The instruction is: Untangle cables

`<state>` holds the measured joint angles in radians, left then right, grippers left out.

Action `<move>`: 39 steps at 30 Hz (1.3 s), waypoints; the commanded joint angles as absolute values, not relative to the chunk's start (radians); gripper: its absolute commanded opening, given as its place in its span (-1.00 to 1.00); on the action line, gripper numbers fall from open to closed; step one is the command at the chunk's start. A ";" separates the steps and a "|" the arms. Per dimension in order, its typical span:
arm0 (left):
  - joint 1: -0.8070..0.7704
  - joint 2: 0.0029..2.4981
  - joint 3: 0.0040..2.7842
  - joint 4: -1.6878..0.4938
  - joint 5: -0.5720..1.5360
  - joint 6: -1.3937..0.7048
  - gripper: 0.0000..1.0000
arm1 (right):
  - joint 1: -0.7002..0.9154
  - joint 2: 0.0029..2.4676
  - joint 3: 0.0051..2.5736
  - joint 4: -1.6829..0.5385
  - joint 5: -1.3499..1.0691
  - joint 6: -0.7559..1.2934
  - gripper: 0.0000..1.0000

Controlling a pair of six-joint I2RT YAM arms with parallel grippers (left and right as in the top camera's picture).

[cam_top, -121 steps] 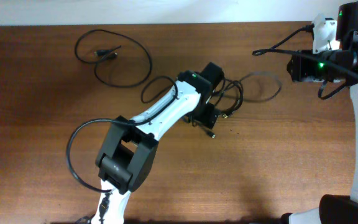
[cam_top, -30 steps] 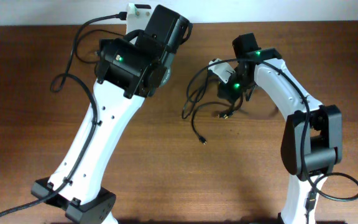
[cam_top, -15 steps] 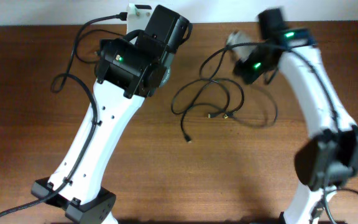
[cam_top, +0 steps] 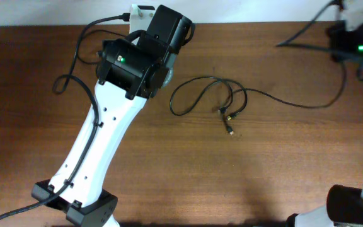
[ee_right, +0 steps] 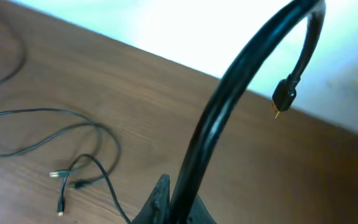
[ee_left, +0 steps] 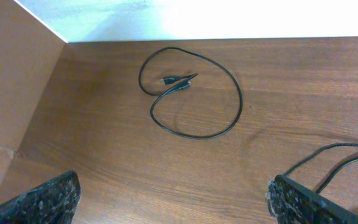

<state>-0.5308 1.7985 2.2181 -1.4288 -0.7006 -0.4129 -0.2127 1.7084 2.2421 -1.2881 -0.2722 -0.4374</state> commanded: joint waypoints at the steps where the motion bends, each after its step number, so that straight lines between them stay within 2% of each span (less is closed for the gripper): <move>1: -0.529 1.771 2.226 -1.431 -0.695 -0.426 0.98 | -0.349 1.723 2.249 -1.278 -0.331 -0.354 -0.92; 4: -0.529 1.771 2.226 -1.431 -0.674 -0.426 0.98 | -0.440 1.741 2.249 -1.277 -0.337 -0.338 -0.92; 8: -0.529 1.771 2.226 -1.430 -0.643 -0.425 0.98 | -0.485 1.769 2.235 -1.276 -0.376 -0.331 -0.92; 23: -0.529 1.771 2.226 -1.426 -0.643 -0.410 0.98 | -0.386 2.010 2.221 -1.256 -0.310 -0.332 -0.92; 39: -0.530 1.772 2.226 -1.435 -0.638 -0.387 0.98 | -0.360 2.355 2.221 -1.096 -0.303 -0.332 -0.92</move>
